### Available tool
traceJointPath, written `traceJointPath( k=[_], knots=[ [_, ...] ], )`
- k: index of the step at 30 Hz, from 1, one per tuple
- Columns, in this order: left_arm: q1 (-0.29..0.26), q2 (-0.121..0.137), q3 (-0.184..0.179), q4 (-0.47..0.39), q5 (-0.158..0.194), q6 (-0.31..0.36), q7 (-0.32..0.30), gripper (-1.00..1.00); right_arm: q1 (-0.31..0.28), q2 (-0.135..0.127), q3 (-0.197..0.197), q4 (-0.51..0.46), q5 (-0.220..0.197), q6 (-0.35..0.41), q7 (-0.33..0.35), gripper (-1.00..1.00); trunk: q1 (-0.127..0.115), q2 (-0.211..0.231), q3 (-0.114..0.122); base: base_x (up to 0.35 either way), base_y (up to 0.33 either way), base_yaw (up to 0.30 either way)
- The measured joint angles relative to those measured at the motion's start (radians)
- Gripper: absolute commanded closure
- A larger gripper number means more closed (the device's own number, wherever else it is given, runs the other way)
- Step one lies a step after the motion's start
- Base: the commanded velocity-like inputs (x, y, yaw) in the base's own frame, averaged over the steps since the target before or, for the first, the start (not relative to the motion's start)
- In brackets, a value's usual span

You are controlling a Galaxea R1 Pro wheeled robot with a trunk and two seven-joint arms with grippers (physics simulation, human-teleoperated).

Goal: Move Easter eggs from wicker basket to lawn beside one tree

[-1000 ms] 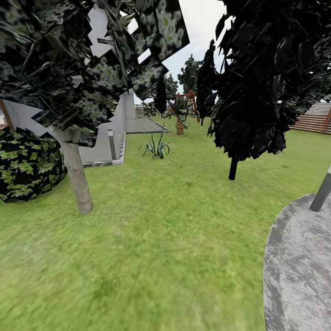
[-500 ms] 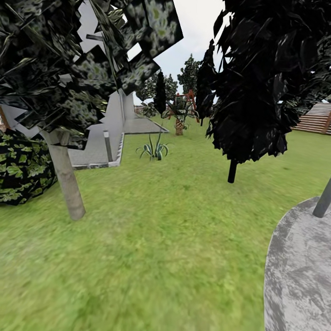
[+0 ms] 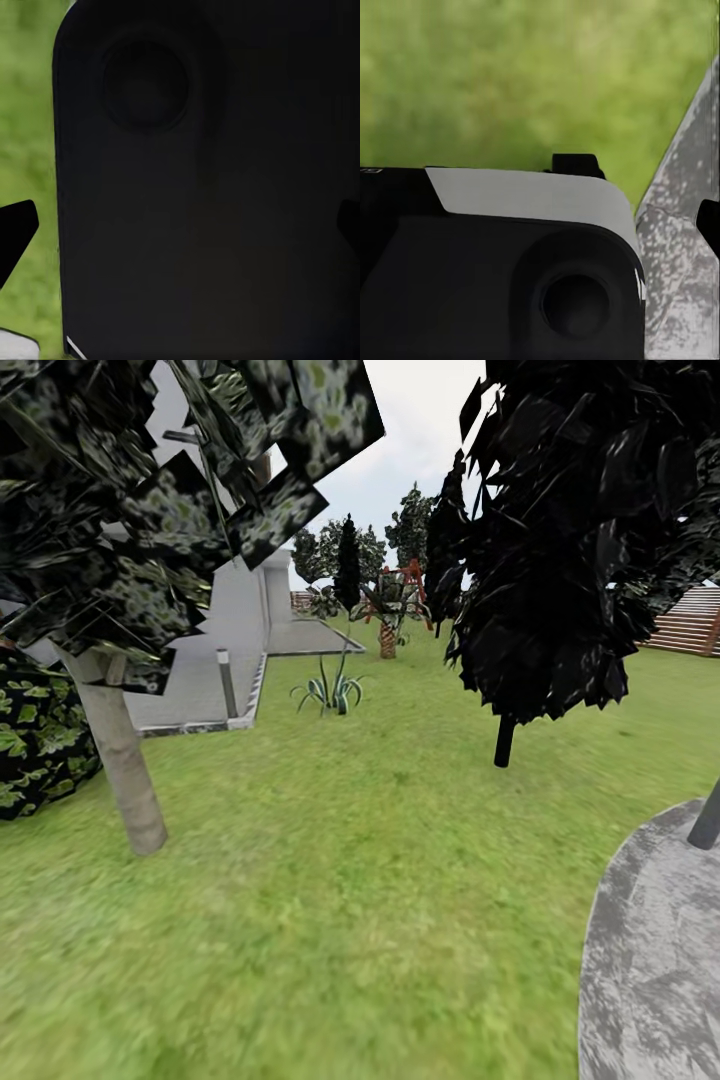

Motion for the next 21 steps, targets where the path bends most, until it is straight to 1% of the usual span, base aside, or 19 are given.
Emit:
traceJointPath(
  k=[6,14,21],
  knots=[
    [0.0,0.0,0.0,0.0,0.0,0.0,0.0,-1.0,0.0,0.0,0.0,0.0,-0.001,0.0,0.0,-1.0,0.0,0.0,0.0,0.297,-0.146,0.033],
    [0.0,0.0,0.0,0.0,0.0,0.0,0.0,-1.0,0.0,0.0,-0.001,0.0,-0.002,0.0,0.0,-1.0,0.0,0.0,0.0,0.297,-0.143,0.217],
    [0.0,0.0,0.0,0.0,0.0,0.001,0.0,-1.0,0.0,0.0,0.0,0.0,-0.001,0.0,0.0,-1.0,0.0,0.0,0.0,0.3,-0.132,0.024]
  ],
)
